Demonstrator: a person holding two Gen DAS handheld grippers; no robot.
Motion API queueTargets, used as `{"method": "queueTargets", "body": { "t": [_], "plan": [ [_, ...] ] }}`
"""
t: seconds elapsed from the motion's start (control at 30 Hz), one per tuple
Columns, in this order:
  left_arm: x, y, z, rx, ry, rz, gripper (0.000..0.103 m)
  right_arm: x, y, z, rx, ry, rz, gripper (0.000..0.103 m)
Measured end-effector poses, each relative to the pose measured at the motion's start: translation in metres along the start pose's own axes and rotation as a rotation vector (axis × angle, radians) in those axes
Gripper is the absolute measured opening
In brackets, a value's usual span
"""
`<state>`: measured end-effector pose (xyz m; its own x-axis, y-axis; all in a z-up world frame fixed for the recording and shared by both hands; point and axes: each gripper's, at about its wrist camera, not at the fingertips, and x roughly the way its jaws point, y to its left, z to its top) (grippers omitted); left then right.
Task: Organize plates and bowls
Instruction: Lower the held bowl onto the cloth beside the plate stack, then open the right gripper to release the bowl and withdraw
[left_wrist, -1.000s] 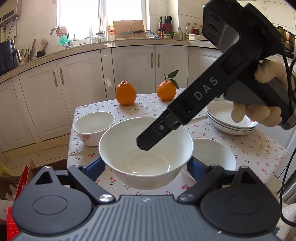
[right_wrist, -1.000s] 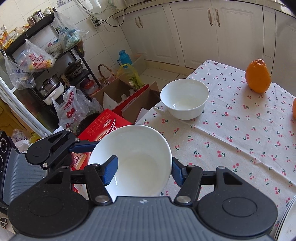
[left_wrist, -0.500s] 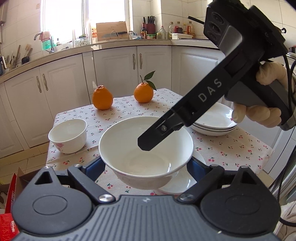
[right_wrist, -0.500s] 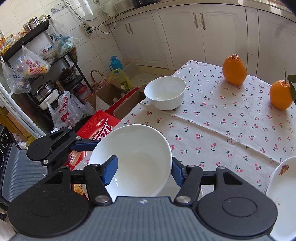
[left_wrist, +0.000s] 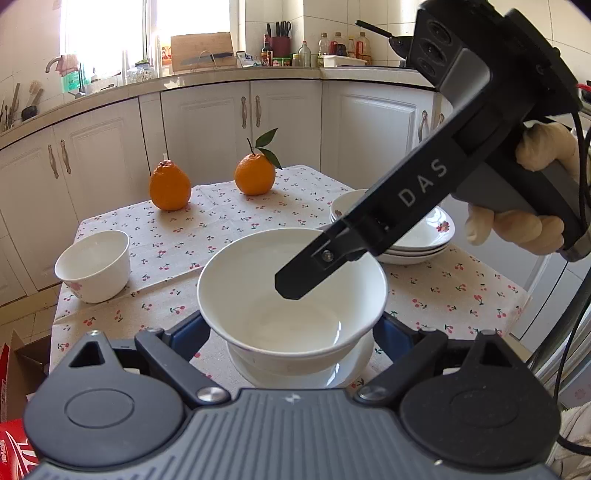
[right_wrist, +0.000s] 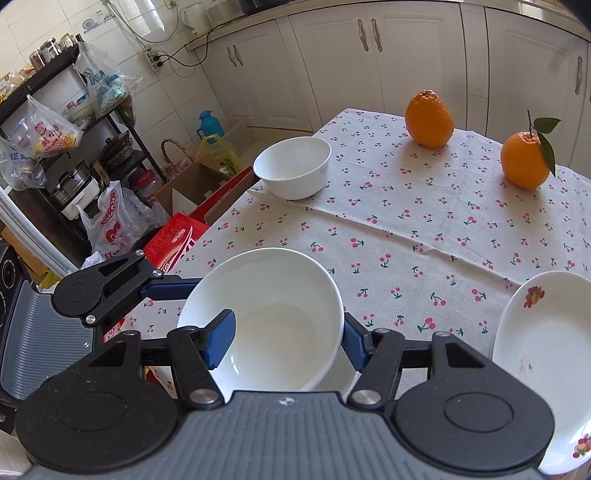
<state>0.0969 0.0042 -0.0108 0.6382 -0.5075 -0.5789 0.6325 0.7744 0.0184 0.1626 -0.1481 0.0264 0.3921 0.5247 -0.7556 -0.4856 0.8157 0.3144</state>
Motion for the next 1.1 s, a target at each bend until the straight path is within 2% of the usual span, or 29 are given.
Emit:
{"method": "queueTargets", "body": {
  "t": [0.4,1.1],
  "plan": [
    [0.012,-0.002,-0.007,-0.013,0.044,-0.008,0.094,0.010,-0.007,-0.010,-0.001,0.020,-0.008,0.067],
    [0.020,0.000,-0.011,-0.024,0.063,-0.018,0.094,0.017,-0.008,-0.010,-0.008,0.033,-0.017,0.068]
  ]
}}
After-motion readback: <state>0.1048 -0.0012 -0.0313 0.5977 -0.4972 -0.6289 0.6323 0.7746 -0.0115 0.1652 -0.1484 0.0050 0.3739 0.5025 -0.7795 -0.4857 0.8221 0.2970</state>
